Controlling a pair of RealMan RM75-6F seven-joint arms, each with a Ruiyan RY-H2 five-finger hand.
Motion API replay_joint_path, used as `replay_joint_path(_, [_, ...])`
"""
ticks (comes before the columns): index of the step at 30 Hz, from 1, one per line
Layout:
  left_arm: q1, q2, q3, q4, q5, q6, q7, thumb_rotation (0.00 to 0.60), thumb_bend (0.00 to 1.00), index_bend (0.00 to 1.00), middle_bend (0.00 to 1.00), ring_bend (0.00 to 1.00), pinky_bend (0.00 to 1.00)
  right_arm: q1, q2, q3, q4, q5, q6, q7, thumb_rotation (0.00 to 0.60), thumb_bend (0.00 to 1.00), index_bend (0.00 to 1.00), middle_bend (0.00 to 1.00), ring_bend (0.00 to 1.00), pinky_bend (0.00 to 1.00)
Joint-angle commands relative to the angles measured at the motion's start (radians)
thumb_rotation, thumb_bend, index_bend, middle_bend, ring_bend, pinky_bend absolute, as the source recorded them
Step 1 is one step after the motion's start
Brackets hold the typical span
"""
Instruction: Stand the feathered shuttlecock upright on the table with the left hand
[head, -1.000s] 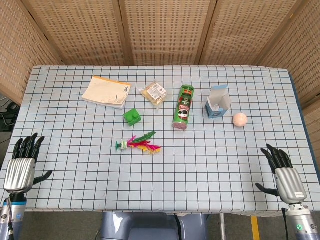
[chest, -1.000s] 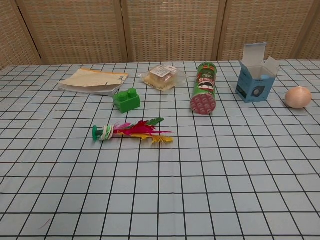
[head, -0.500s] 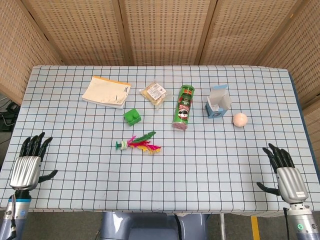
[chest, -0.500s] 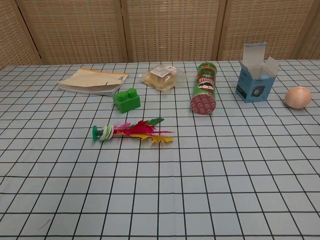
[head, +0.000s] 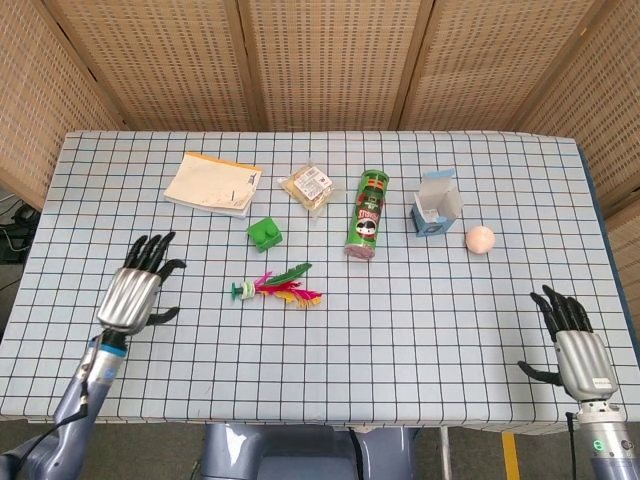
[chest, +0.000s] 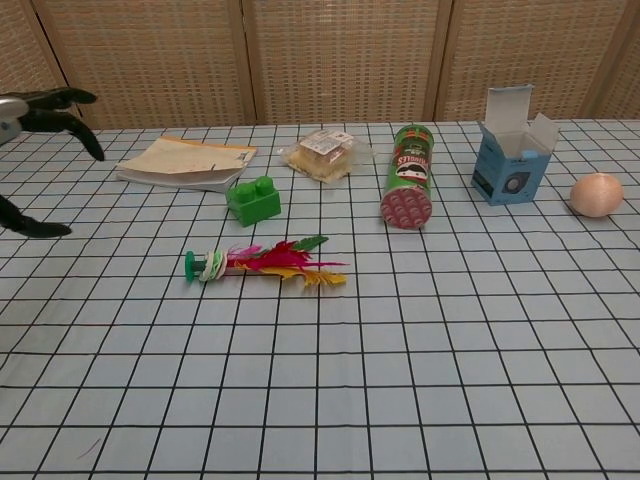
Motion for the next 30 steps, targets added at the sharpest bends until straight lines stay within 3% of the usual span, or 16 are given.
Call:
replay_joint_path(1, [-0.098,-0.09,-0.053,0.042,-0.074,-0.094,0.092,0.6,0.21,0.36,0.0,0.0,0.0,0.001,-0.001,0.003,0.006,0.004,-0.003,0.005,0.6,0.06,0.1,0.0,0.0,0.0])
replay_joint_path(15, [-0.351,-0.391,-0.145,0.224,-0.309,-0.217,0.355,0.6,0.18,0.4,0.0,0.0,0.0,0.004,-0.004,0.015,0.038,0.037,-0.025,0.038,0.6,0.06,0.1,0.0,0.0,0.0])
replay_joint_path(24, [-0.446,-0.507,-0.149,0.335,-0.399,-0.216,0.45,0.6,0.17,0.52,0.0,0.0,0.0,0.006,-0.008,0.022,0.058,0.049,-0.035,0.066,0.6,0.06,0.1,0.0,0.0,0.0])
replay_joint_path(30, [-0.477,-0.546,-0.143,0.389,-0.421,-0.218,0.455,0.6,0.23,0.54,0.0,0.0,0.0,0.007,-0.008,0.024,0.064,0.05,-0.037,0.079,0.6,0.06,0.1,0.0,0.0,0.0])
